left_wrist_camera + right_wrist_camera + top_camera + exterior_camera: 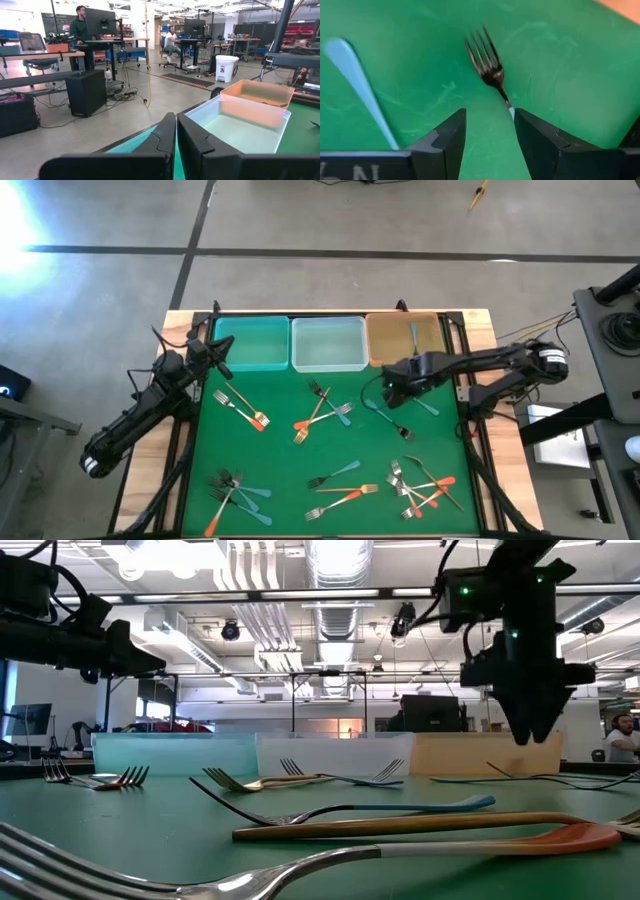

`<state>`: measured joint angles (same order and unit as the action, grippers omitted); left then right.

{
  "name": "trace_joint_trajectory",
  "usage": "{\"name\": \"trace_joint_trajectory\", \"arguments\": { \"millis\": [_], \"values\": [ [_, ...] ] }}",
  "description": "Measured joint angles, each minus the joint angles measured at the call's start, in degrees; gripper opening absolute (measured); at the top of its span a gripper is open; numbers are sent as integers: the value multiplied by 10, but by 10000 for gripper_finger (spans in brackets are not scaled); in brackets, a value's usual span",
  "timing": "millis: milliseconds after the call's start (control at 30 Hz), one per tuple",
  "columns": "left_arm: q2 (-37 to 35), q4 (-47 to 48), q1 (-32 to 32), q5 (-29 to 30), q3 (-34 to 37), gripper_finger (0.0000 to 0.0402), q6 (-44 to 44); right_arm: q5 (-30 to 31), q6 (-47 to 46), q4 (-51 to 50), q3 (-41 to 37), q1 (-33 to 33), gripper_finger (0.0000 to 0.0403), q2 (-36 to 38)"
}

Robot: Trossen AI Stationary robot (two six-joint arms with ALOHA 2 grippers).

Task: Sort silverware by color (type)
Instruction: Put the blue fork into the orange bin

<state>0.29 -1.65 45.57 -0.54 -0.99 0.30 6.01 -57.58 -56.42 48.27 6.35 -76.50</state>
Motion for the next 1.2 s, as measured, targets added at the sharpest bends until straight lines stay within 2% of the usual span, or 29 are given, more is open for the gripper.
{"name": "trace_joint_trajectory", "arguments": {
  "millis": [367, 633, 800, 1033, 1200],
  "values": [
    [0, 0, 0, 0, 0, 0, 0, 15, 78, 3, 0, -5, 160, -114],
    [0, 0, 0, 0, 0, 0, 0, -1, 147, 30, -7, 35, 156, -142],
    [0, 0, 0, 0, 0, 0, 0, -24, 149, 73, -37, 72, 117, -137],
    [0, 0, 0, 0, 0, 0, 0, -47, 139, 137, -73, 93, 20, -137],
    [0, 0, 0, 0, 0, 0, 0, -45, 131, 138, -75, 93, 11, -123]
  ]
}}
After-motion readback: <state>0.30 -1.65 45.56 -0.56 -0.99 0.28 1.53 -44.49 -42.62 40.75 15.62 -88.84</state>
